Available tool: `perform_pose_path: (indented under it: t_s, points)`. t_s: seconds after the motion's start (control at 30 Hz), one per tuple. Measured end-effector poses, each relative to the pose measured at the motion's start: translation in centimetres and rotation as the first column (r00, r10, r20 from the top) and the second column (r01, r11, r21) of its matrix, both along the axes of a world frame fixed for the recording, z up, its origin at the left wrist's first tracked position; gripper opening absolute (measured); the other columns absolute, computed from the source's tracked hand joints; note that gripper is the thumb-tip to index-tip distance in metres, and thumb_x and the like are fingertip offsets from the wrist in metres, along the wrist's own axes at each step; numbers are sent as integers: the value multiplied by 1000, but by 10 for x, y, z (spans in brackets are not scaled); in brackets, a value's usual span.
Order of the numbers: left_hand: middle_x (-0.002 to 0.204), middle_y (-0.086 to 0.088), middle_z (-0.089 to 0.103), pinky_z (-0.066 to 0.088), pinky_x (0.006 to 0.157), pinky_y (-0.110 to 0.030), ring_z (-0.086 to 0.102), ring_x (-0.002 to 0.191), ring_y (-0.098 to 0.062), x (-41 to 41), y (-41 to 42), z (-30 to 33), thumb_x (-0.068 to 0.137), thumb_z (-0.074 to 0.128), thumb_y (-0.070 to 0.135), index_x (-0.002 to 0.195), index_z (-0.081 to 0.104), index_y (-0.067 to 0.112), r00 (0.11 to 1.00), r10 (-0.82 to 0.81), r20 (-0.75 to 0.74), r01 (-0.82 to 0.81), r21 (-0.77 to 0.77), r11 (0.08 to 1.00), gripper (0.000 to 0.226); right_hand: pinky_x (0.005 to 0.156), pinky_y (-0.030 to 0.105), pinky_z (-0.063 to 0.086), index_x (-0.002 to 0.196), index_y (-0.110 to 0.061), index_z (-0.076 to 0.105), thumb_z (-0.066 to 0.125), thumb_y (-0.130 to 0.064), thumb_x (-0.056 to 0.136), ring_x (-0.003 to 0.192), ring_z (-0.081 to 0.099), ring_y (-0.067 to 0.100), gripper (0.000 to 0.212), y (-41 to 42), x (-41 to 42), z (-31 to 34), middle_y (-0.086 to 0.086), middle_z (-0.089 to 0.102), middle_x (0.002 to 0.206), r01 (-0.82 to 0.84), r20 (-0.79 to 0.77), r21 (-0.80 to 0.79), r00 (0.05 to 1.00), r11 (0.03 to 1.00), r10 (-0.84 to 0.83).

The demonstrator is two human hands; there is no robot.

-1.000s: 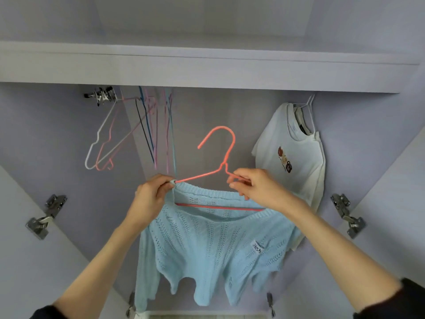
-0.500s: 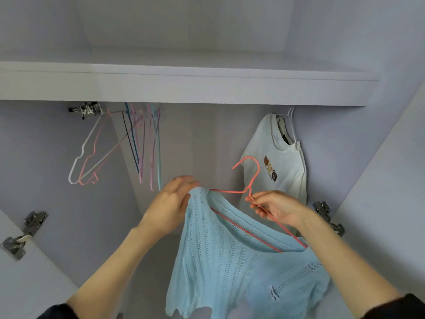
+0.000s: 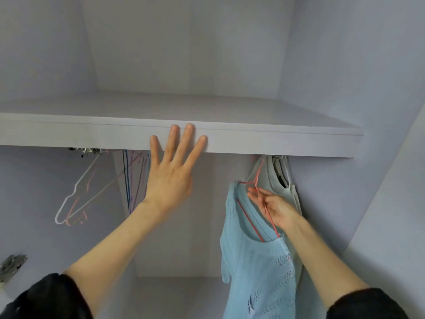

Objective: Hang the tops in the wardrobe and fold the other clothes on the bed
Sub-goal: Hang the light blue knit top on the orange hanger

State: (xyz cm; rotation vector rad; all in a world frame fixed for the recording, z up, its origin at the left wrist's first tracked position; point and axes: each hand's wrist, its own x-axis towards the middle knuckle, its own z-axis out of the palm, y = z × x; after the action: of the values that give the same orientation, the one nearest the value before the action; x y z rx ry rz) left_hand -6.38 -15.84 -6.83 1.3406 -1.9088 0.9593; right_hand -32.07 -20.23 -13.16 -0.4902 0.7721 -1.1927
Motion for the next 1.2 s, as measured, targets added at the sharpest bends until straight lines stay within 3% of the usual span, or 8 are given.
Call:
perform_pose_path:
  t_s: [0.4, 0.73, 0.83, 0.93, 1.0, 1.07, 1.1, 1.2]
  points:
    - [153, -12, 8, -3, 104, -68, 1, 140, -42, 0, -23, -10, 53, 60, -4, 149, 10, 18, 999, 41, 31, -37, -118, 992, 110, 54, 21, 57, 96, -14, 60, 38, 2, 98, 64, 71, 13, 27, -75, -32, 30, -1, 72, 68, 160, 78, -119, 985, 980, -151]
    - [153, -12, 9, -1, 105, -67, 3, 139, -45, 1, -28, -12, 53, 60, 0, 148, 6, 21, 993, 97, 66, -86, -149, 985, 112, 55, 21, 57, 94, -13, 57, 43, 1, 97, 62, 69, 15, 20, -115, -35, 16, 4, 59, 97, 257, -65, -62, 963, 964, -261]
    - [152, -13, 10, 0, 104, -68, 4, 138, -45, 0, -28, -11, 53, 59, 0, 147, 5, 21, 991, 112, 67, -101, -153, 983, 111, 55, 27, 58, 103, -2, 54, 44, -8, 99, 68, 66, 26, 12, -120, -34, 15, 17, 57, 107, 312, -298, -49, 902, 949, -312]
    - [153, -13, 8, -1, 105, -68, 2, 139, -45, 1, -29, -12, 54, 59, -1, 148, 5, 21, 991, 114, 67, -104, -147, 984, 110, 57, 34, 56, 121, 5, 49, 44, -7, 98, 73, 61, 36, 27, -117, -32, 17, 22, 60, 108, 361, -629, -112, 695, 926, -347]
    - [153, -13, 8, -1, 105, -67, 1, 139, -45, 1, -28, -13, 54, 59, -1, 148, 6, 21, 992, 114, 63, -104, -141, 984, 110, 70, 40, 52, 123, 0, 50, 49, 2, 90, 89, 62, 41, 33, -110, -32, 13, 25, 62, 112, 279, -909, -322, 178, 905, -378]
    - [153, -13, 8, 0, 104, -68, 3, 139, -45, 0, -27, -12, 54, 60, -1, 149, 8, 20, 991, 117, 58, -108, -131, 985, 110, 75, 42, 48, 129, -6, 48, 48, 5, 84, 96, 60, 44, 46, -101, -34, 4, 26, 57, 115, -36, -851, -429, -321, 903, -417]
    - [153, -13, 9, 1, 104, -69, 4, 139, -46, -1, -26, -11, 54, 60, -1, 149, 10, 19, 992, 115, 53, -108, -123, 987, 110, 77, 43, 48, 130, -8, 49, 50, 4, 83, 98, 60, 43, 49, -96, -34, 0, 24, 54, 119, -164, -787, -394, -449, 905, -424]
    - [153, -15, 9, 2, 104, -68, 5, 139, -45, -6, -22, -12, 54, 58, -1, 149, 9, 16, 993, 119, 15, -117, -90, 989, 107, 88, 41, 48, 126, -10, 58, 44, 3, 87, 107, 57, 39, 44, -90, -36, -5, 18, 53, 126, -264, -790, -320, -456, 910, -410]
